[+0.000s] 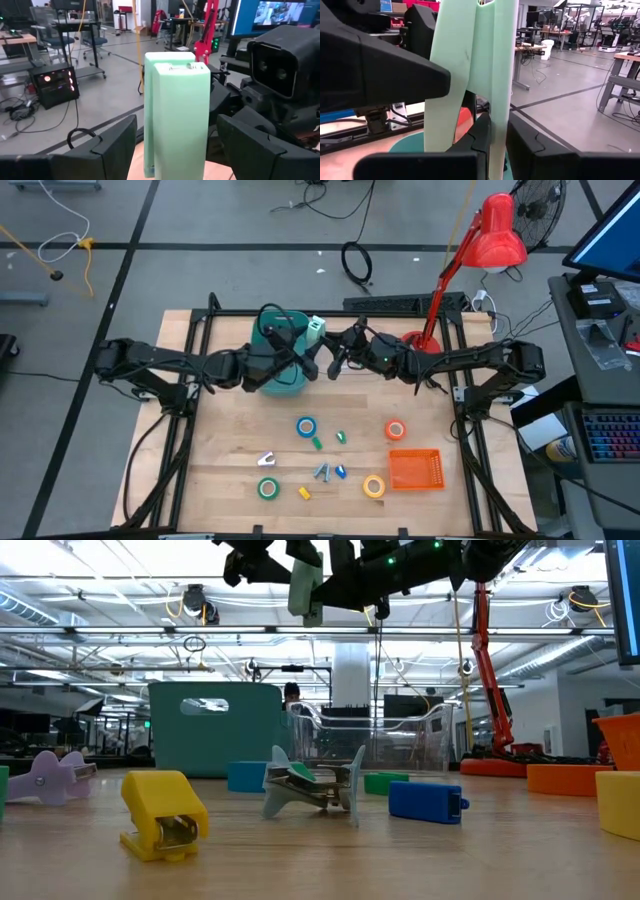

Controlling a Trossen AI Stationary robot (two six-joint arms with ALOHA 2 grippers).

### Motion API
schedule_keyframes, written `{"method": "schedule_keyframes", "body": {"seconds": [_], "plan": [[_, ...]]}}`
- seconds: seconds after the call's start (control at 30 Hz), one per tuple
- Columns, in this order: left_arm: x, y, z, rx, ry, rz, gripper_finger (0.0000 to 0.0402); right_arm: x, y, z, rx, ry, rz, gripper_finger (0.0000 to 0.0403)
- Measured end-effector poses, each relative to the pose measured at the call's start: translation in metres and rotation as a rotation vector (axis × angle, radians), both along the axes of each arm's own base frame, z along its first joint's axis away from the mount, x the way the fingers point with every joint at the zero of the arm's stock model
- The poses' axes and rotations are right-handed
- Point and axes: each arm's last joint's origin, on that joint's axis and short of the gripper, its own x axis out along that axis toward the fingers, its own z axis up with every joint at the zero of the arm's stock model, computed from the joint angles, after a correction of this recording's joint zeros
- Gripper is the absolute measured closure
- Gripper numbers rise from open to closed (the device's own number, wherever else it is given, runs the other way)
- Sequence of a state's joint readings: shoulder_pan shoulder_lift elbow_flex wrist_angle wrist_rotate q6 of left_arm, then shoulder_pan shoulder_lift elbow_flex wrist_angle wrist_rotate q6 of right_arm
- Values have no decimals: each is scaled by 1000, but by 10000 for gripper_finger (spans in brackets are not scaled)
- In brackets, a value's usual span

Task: Pick and place Stapler, Stapler remover, tape
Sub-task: Put the green stapler into the blue bin

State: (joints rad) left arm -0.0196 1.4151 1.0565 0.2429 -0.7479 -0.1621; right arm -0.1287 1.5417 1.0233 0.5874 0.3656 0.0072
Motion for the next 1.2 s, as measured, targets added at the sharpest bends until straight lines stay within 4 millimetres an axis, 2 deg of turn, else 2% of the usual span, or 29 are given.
{"method": "schedule_keyframes", "body": {"seconds": [0.17, 0.37, 0.4, 0.73, 1.0, 1.2], "plan": [[0, 0, -1, -3, 11, -6, 161, 0, 0, 0, 6, 1, 3, 375], [0, 0, -1, -1, 12, -12, 266, 0, 1, -1, 14, -2, 4, 375], [0, 0, -1, -2, 13, -16, 274, 0, 2, -1, 14, -1, 3, 375], [0, -1, -2, -12, 10, -30, 274, 0, 4, -1, 29, -5, 4, 372], [1, -2, -2, -25, 1, -51, 274, 1, 4, -1, 31, -8, 14, 280], [-2, -1, -3, -20, 29, -6, 274, 0, 2, -3, 33, 13, 9, 244]]}}
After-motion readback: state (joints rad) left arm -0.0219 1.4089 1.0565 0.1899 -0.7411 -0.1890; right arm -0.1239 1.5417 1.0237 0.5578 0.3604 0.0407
